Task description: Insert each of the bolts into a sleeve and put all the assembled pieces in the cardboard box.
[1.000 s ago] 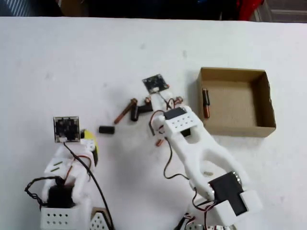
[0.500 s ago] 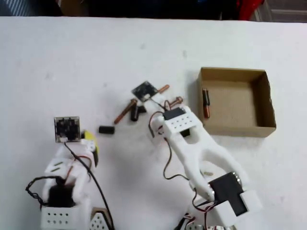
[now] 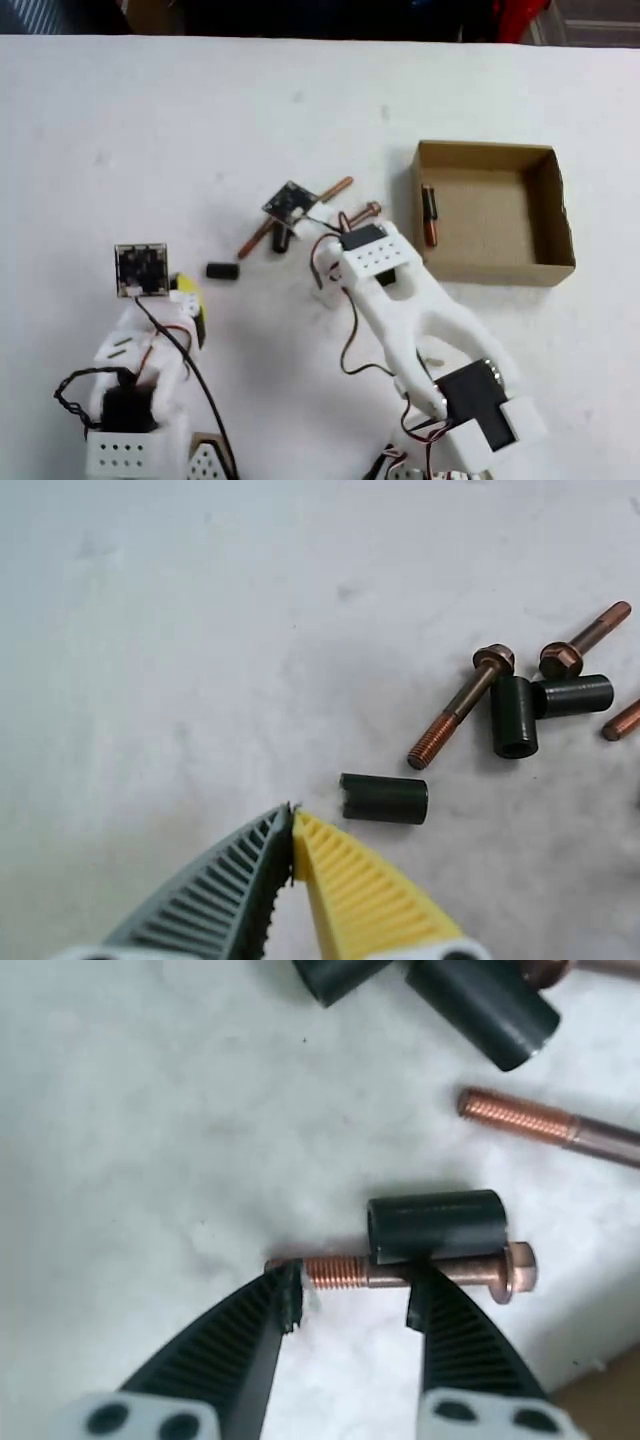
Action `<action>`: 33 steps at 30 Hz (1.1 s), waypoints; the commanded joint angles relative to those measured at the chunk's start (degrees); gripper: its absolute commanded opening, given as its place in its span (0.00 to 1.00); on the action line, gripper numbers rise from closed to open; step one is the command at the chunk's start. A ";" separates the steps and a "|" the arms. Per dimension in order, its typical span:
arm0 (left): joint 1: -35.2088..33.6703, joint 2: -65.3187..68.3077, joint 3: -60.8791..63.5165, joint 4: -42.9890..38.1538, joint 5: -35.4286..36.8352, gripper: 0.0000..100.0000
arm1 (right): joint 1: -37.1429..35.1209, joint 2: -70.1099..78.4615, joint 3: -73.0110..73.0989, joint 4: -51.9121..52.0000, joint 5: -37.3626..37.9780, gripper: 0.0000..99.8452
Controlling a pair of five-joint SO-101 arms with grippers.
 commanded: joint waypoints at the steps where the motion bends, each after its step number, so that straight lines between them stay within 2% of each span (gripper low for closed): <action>1: -0.40 -0.40 -0.70 -0.79 -0.44 0.02 | -0.48 -0.13 -1.67 0.40 0.70 0.16; 10: -0.40 -0.40 -0.62 -0.79 -0.44 0.02 | -1.01 -1.19 -2.99 0.66 0.97 0.16; 19: -0.40 -0.40 -0.53 -0.79 -0.44 0.02 | -1.71 -14.02 -5.45 7.87 0.44 0.16; 24: -0.40 -0.40 -0.53 -0.79 -0.44 0.02 | -3.21 -17.45 -5.45 7.52 -12.04 0.16; 28: -0.40 -0.40 -0.53 -0.79 -0.44 0.02 | -4.26 -17.27 -5.45 4.70 -18.73 0.16; 33: -0.40 -0.40 -0.53 -0.79 -0.44 0.02 | 0.13 -13.58 -6.33 -1.36 -26.11 0.16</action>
